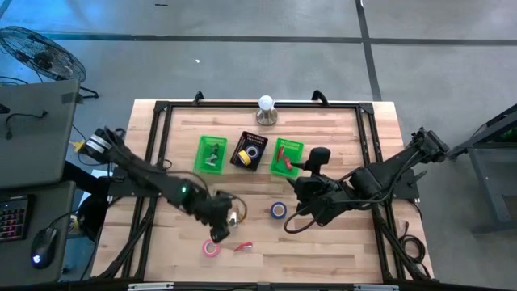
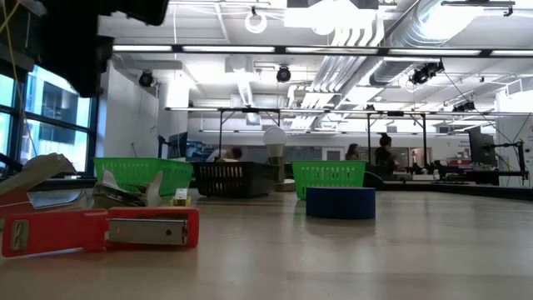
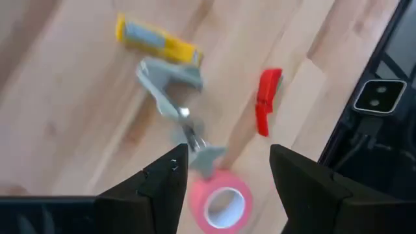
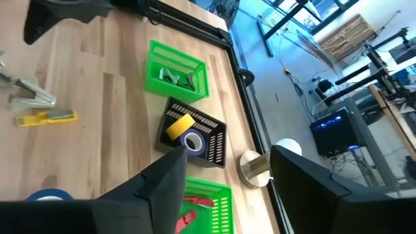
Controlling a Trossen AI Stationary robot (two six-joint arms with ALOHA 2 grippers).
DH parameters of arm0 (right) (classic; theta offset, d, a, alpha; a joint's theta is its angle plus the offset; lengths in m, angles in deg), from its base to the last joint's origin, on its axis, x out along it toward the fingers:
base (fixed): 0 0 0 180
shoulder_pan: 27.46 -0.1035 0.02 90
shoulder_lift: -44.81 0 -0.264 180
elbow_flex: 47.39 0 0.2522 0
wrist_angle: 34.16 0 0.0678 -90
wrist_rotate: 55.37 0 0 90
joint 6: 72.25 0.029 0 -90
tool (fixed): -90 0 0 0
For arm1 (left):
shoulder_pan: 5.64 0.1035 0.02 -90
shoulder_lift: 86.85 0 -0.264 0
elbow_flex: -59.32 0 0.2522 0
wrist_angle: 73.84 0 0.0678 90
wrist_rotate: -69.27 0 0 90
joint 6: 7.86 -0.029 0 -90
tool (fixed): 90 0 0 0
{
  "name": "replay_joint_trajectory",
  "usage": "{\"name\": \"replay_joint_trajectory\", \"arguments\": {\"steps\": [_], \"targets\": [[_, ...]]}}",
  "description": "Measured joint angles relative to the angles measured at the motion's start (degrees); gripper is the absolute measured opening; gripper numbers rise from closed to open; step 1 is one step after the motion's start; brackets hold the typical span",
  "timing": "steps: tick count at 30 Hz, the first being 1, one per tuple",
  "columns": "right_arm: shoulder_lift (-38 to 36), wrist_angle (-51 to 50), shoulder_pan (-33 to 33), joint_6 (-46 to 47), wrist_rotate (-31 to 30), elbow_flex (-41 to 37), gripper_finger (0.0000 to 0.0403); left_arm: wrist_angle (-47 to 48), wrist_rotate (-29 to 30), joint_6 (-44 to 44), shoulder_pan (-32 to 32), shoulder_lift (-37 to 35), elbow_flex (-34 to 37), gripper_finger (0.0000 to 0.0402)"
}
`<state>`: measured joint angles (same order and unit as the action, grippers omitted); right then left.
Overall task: Pick and place Stapler, Stapler remover, tape
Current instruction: Put the bottom gray staple remover into the left green bin
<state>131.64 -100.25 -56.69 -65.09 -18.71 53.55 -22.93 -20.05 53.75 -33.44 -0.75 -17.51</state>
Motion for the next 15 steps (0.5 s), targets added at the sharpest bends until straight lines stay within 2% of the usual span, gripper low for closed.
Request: {"name": "replay_joint_trajectory", "arguments": {"steps": [5,10,15], "targets": [[0.0,0.4,0.0,-0.1,2.0,0.0,0.0216,-1.6,1.1,9.6,-3.5,3.1,0.0,0.0210],[0.0,0.8,0.0,0.2,5.7,0.0,0.0217,-0.3,-0.3,12.2,-4.5,5.9,0.0,0.0210],[0.0,1.4,0.0,0.4,8.9,0.0,0.0214,0.0,0.7,12.4,-4.5,7.0,0.0,0.0210]]}}
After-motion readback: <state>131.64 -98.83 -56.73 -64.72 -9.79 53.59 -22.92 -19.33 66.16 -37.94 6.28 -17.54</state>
